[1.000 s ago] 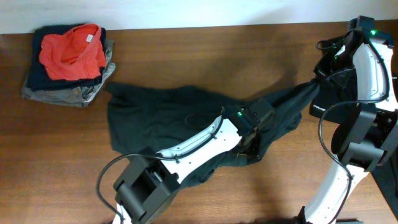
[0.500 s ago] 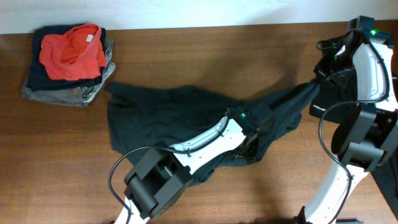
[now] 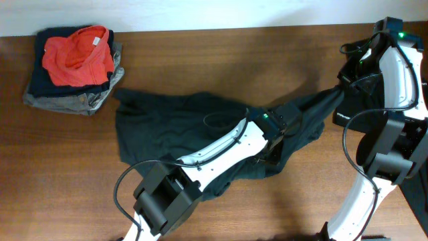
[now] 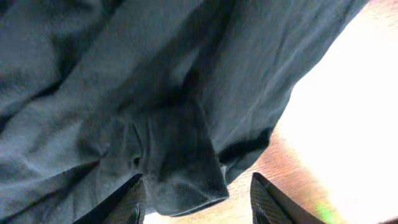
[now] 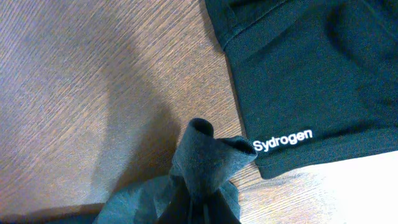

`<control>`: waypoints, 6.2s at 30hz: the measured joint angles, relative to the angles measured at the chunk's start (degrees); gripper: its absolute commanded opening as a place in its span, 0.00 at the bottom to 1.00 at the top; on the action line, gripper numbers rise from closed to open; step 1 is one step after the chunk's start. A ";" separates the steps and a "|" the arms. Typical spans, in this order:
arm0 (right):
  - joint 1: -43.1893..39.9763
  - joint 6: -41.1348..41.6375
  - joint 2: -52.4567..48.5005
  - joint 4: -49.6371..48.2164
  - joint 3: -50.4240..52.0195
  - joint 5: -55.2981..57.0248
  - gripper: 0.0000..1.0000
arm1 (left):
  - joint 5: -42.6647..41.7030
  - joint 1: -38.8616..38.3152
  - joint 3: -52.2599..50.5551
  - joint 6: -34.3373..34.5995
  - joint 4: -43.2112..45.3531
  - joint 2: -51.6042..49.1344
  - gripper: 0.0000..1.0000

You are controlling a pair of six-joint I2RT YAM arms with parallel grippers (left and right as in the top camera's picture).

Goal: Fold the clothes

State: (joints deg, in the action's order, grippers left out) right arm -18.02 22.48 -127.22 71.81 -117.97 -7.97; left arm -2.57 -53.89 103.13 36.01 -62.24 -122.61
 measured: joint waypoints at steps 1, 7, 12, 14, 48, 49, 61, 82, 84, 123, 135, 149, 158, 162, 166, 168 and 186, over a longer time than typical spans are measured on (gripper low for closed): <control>0.00 -0.02 0.00 0.02 0.00 0.02 0.04 | 0.07 0.00 0.00 -0.02 -0.15 0.00 0.54; 0.00 -0.02 0.00 0.15 0.00 0.02 0.04 | 0.37 0.00 0.00 -0.02 -0.31 -0.02 0.54; 0.00 -0.07 0.00 0.15 0.00 0.02 0.04 | 0.50 0.00 0.00 0.00 -0.76 -0.66 0.54; 0.00 -0.07 0.00 0.15 0.00 0.00 0.04 | 0.48 0.00 0.00 -0.02 -1.05 -1.49 0.54; 0.00 -0.44 0.00 0.15 0.00 0.02 0.04 | 2.40 0.00 6.71 -2.38 -7.10 -3.32 0.51; 0.00 -0.42 0.00 0.15 0.00 0.02 0.04 | 2.38 -0.02 6.71 -2.62 -7.13 -3.32 0.53; 0.00 -0.44 0.00 0.20 0.00 0.02 0.04 | 2.34 -1.97 6.71 -4.37 -7.02 -3.58 0.53; 0.00 -0.44 0.00 0.20 0.00 0.02 0.04 | 1.09 -1.49 6.71 -5.16 -7.02 -6.58 0.01; 0.00 -0.44 0.00 0.20 0.00 0.02 0.04 | 1.18 -1.01 6.95 -5.16 -7.91 -6.58 0.00; -6.21 -0.46 43.23 7.41 -2.21 -5.46 0.04 | 23.19 18.03 47.84 -7.76 -33.48 36.50 0.01; -6.21 -1.95 50.14 19.50 -21.24 -6.58 0.04 | 23.23 18.03 47.84 -7.72 -33.05 46.05 0.01; -6.21 -1.97 38.86 11.21 -25.09 -13.33 0.04 | 41.11 20.31 48.41 -11.06 -15.82 30.10 0.01; -1.73 -0.50 21.11 -4.83 -24.20 -19.91 0.04 | 37.79 32.41 47.39 -24.61 16.92 8.68 0.01; 0.26 2.16 19.10 -11.67 -23.87 -22.73 0.04 | 36.46 35.47 47.10 -29.00 25.33 5.79 0.01; -0.33 3.78 19.28 -13.03 -26.40 -24.35 0.04 | 36.13 36.04 50.27 -32.09 26.10 6.91 0.01; -0.61 3.74 19.39 -11.15 -28.24 -24.65 0.04 | 35.76 35.85 52.06 -33.07 22.62 8.70 0.01; 5.92 -6.38 18.69 24.48 -24.37 -4.72 0.04 | 21.94 36.98 41.72 -15.74 -32.57 4.68 0.05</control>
State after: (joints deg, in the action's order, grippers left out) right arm -12.10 16.10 -108.53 96.29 -142.34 -12.69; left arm 19.38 -16.91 144.86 20.27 -94.80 -117.93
